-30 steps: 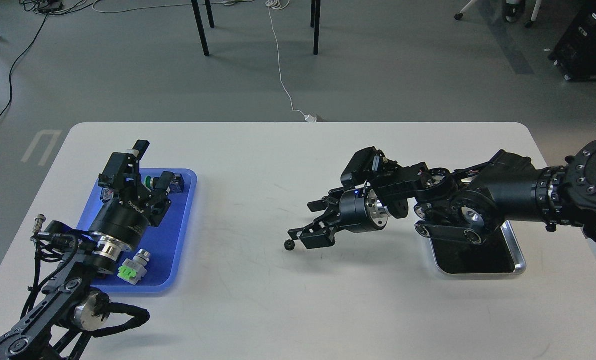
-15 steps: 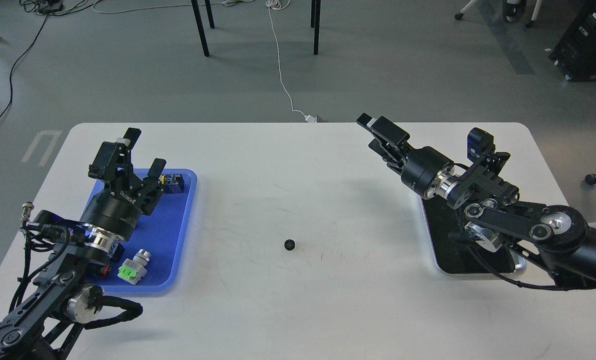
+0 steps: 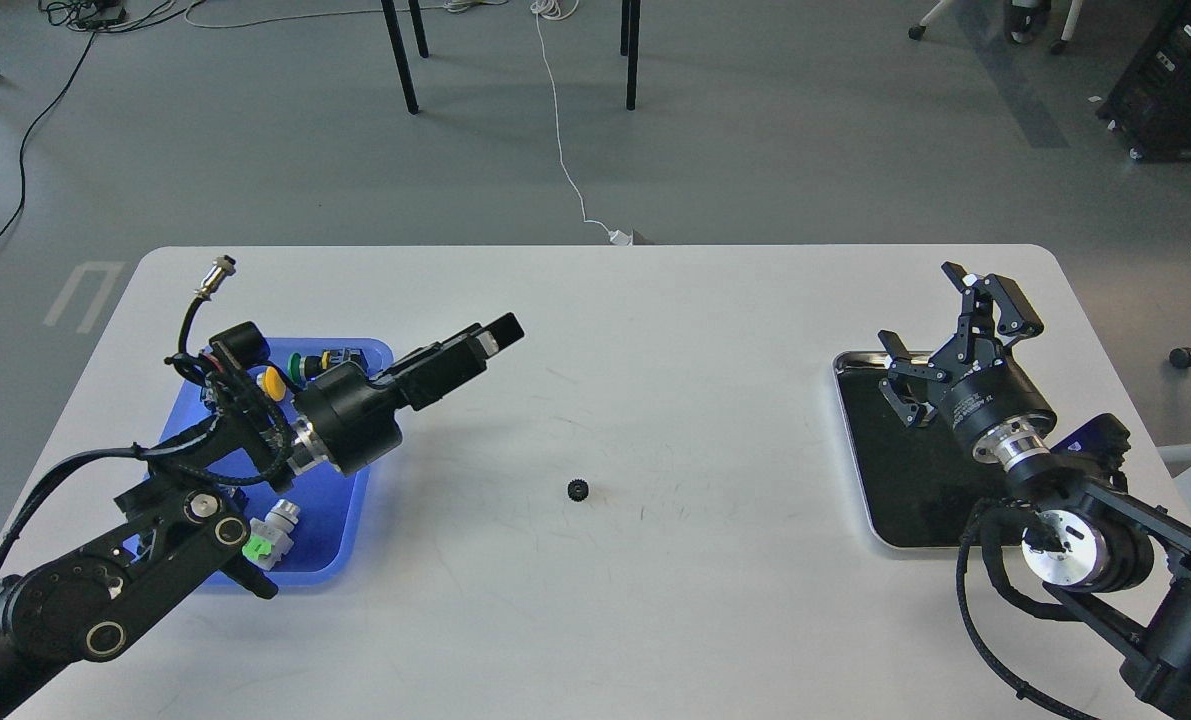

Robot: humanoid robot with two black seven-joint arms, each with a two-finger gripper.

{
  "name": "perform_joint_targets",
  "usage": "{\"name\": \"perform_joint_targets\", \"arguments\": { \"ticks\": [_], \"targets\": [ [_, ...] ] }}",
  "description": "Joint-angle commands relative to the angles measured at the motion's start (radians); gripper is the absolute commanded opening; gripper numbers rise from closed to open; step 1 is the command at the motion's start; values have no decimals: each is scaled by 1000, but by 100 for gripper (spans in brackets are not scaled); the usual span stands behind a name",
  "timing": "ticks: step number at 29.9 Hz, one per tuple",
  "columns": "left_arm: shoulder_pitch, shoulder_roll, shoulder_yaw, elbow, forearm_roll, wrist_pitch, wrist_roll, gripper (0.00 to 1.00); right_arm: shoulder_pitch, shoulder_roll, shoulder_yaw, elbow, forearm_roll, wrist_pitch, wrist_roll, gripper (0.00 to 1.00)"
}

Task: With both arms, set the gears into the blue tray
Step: 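Reach the left gripper to the second gear and grasp it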

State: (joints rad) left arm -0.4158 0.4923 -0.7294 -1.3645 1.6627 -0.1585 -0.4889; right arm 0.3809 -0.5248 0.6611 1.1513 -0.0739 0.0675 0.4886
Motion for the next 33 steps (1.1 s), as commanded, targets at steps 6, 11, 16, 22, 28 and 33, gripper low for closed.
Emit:
{"name": "perform_joint_targets", "arguments": {
  "ticks": [6, 11, 16, 22, 28, 33],
  "targets": [
    [-457, -70, 465, 94, 519, 1, 0, 97, -19, -35, -5, 8, 5, 8, 0, 97],
    [-557, -141, 602, 180, 519, -30, 0, 96, -33, -49, -5, 8, 5, 9, 0, 97],
    [-551, -184, 654, 278, 519, -32, 0, 90, -48, -55, -6, 8, 3, 11, 0, 97],
    [-531, -190, 686, 314, 519, -32, 0, 77, -47, -69, -8, 8, 3, 11, 0, 97],
    [-508, -196, 686, 347, 519, -33, 0, 71, -47, -64, -9, 7, 3, 11, 0, 97],
    [-508, -199, 697, 375, 519, -32, 0, 64, -48, -61, -9, 7, 2, 9, 0, 97]
  ]
}}
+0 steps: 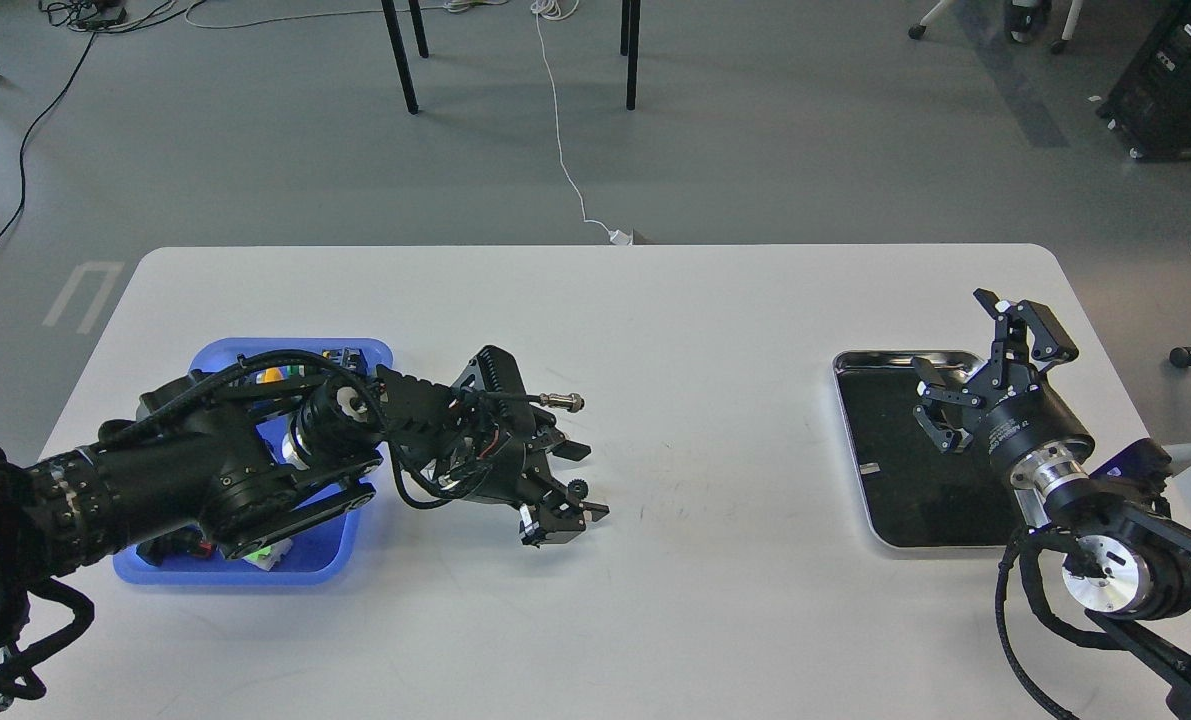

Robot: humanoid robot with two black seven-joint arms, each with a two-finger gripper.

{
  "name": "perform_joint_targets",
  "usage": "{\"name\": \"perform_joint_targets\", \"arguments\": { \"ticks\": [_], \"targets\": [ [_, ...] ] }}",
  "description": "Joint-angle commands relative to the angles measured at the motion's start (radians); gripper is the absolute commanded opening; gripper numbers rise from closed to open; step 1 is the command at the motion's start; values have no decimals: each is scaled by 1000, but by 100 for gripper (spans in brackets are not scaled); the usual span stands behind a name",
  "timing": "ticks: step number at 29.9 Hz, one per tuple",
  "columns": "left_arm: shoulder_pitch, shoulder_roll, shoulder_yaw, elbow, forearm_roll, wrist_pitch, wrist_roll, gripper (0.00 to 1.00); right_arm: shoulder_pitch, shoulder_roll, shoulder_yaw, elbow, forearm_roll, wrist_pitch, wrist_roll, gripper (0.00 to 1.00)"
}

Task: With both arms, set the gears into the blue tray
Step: 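Reach the left gripper to the second gear and grasp it, then carry the gear into the blue tray and open the left gripper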

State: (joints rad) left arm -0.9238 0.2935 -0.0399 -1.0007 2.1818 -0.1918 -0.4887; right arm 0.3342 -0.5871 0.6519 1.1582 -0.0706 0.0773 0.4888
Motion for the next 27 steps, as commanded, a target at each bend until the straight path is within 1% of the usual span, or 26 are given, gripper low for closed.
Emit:
{"name": "perform_joint_targets", "arguments": {
  "ticks": [1, 8, 13, 22, 27],
  "targets": [
    [-1, 0, 8, 11, 0, 2, 0, 63, 0, 1, 0, 0, 0, -1, 0, 97],
    [9, 0, 9, 17, 0, 3, 0, 62, 0, 4, 0, 0, -1, -1, 0, 97],
    [14, 3, 11, 24, 0, 3, 0, 55, -1, 4, -2, 0, 0, -1, 0, 97],
    [14, 0, 11, 30, 0, 3, 0, 23, -1, 6, -2, 0, -1, -1, 0, 97],
    [14, 3, 11, 30, 0, 3, 0, 16, -1, 6, -2, 0, 0, -1, 0, 97]
  ]
}}
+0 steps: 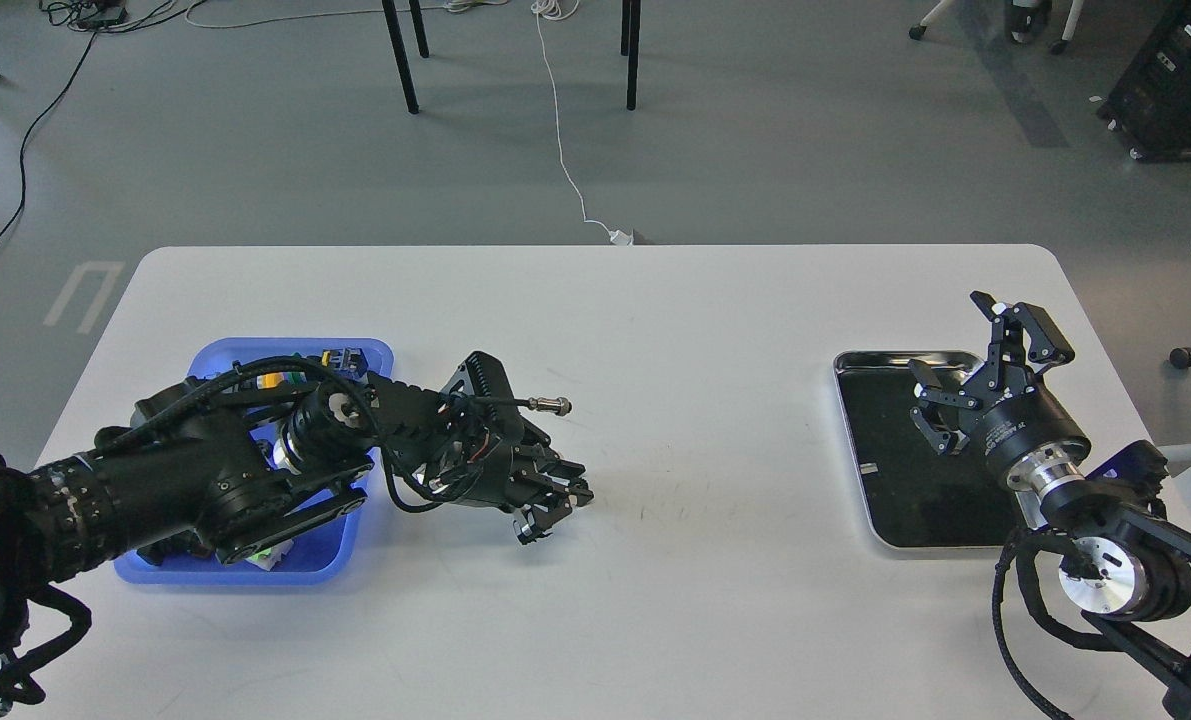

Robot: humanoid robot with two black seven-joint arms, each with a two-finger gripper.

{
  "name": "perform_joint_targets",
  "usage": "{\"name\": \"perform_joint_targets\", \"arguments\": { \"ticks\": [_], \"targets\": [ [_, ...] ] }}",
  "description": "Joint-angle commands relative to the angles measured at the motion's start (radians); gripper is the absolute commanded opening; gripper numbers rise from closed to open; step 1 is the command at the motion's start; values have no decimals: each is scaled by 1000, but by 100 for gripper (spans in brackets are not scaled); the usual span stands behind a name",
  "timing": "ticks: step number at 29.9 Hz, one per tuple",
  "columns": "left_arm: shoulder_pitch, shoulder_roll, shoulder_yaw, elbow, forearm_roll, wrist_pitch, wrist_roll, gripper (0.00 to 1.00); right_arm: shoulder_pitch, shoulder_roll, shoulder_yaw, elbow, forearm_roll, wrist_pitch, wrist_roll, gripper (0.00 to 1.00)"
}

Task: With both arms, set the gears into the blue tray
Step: 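Carry the gear into the blue tray and open the left gripper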

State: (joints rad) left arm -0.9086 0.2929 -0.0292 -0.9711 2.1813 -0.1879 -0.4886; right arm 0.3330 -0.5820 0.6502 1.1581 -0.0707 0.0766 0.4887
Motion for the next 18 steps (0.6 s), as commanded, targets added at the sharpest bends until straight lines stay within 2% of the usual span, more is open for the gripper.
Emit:
{"name": "perform_joint_targets", "arguments": {
  "ticks": [1, 8, 14, 18],
  "targets": [
    [-1, 3, -1, -1, 0, -1, 0, 16, 0, 1, 0, 2, 0, 0, 0, 97],
    [-26, 40, -14, -49, 0, 1, 0, 16, 1, 1, 6, 2, 0, -1, 0, 97],
    [-95, 260, -18, -219, 0, -2, 0, 17, 1, 4, 6, 2, 0, -1, 0, 97],
    [-101, 440, -21, -259, 0, 2, 0, 17, 1, 7, 3, 2, 0, -1, 0, 97]
  ]
}}
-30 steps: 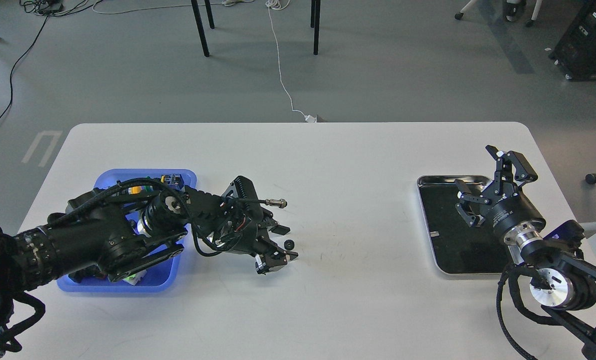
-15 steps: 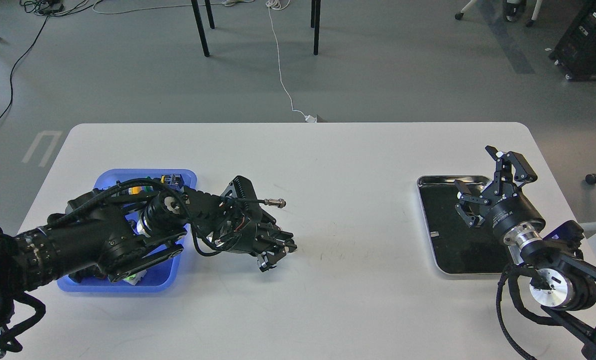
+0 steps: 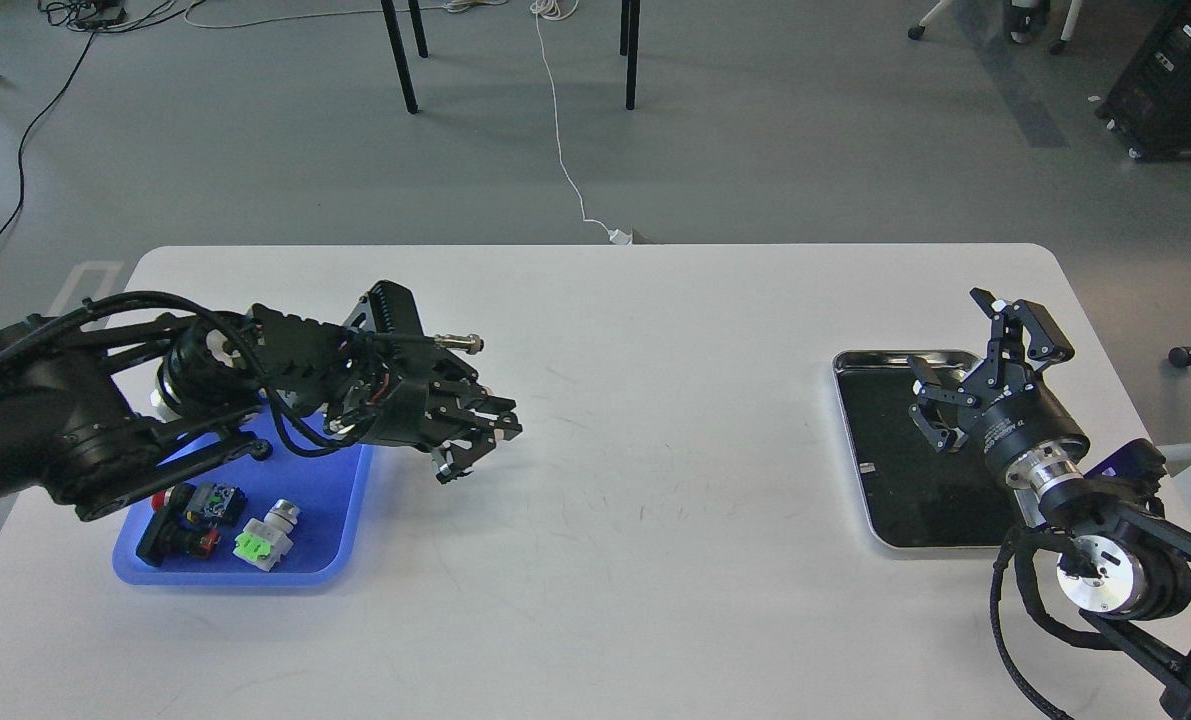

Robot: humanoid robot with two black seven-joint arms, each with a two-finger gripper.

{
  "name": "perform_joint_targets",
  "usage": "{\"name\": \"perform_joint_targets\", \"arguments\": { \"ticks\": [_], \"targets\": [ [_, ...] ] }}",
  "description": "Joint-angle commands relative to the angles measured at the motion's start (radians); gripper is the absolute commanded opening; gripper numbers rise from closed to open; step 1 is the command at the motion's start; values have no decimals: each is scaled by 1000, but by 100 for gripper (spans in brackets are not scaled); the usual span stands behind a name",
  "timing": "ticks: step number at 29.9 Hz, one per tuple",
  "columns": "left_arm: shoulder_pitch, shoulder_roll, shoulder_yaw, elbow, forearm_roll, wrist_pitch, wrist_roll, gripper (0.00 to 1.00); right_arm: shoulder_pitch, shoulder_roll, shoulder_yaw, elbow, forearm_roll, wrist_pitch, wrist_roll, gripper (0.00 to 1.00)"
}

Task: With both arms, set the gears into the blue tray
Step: 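Carry the gear into the blue tray and open the left gripper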

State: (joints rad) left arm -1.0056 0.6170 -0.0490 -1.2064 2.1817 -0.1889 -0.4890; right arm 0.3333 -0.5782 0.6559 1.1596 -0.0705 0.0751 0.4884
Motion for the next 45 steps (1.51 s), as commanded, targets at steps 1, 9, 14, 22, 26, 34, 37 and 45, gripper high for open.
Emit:
{"name": "perform_joint_targets", "arguments": {
  "ticks": [1, 9, 14, 22, 26, 34, 37, 45],
  "targets": [
    [2, 162, 0, -22, 0, 5, 0, 17, 1, 4, -2, 0, 0, 0, 0, 97],
    [105, 273, -5, 42, 0, 28, 0, 18, 3, 18, -4, 0, -2, 0, 0, 97],
    [124, 253, -15, 119, 0, 34, 0, 19, 1, 20, -4, 0, -2, -1, 0, 97],
    [134, 210, -15, 215, 0, 48, 0, 20, 3, 12, -5, -1, -5, 0, 0, 97],
    [136, 179, -15, 217, 0, 48, 0, 21, 1, 14, -7, -1, -5, 0, 0, 97],
    [144, 148, -14, 268, 0, 48, 0, 22, -2, 9, -7, 0, -5, 0, 0, 97],
    [151, 144, -15, 277, 0, 49, 0, 23, -8, 9, -7, 0, -5, 0, 0, 97],
    [156, 129, -17, 295, 0, 51, 0, 39, -14, 9, -7, 0, -5, 0, 0, 97]
  ]
}}
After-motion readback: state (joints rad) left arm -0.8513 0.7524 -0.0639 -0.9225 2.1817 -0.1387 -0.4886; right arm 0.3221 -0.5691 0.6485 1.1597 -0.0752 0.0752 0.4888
